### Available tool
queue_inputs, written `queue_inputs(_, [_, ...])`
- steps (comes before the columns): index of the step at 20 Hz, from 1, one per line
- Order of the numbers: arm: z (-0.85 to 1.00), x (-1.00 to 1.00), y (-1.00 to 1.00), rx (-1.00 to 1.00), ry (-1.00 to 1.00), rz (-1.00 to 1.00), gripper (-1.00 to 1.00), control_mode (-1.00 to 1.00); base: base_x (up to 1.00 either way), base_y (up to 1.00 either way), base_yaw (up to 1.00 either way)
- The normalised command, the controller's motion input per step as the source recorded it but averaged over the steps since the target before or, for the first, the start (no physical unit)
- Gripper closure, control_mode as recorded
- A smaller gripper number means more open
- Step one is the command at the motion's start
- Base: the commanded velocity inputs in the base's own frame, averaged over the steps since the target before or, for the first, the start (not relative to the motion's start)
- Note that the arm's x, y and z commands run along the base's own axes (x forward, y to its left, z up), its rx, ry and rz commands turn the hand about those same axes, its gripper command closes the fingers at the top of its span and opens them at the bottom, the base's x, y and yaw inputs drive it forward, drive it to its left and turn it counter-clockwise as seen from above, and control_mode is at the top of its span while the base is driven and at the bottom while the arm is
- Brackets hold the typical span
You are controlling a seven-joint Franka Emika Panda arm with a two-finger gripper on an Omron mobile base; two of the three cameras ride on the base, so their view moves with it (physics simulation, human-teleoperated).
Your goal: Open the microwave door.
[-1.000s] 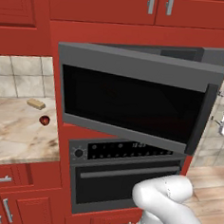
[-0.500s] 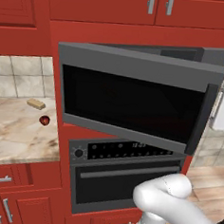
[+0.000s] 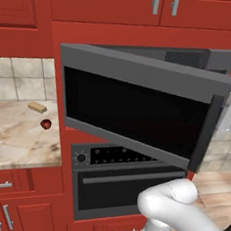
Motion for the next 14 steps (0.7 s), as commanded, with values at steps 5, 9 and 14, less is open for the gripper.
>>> queue_inputs(5, [0.00,-1.00,0.73,-0.13,-0.24,0.26,-1.00,-1.00,0.00,0.00,0.00])
queue_inputs(9, [-0.01,-0.99,1.00,-0.18,-0.21,0.20,-1.00,-1.00,0.00,0.00,0.00])
queue_inputs(14, [0.00,-0.43,1.00,-0.15,-0.19,0.07,-1.00,-1.00,0.00,0.00,0.00])
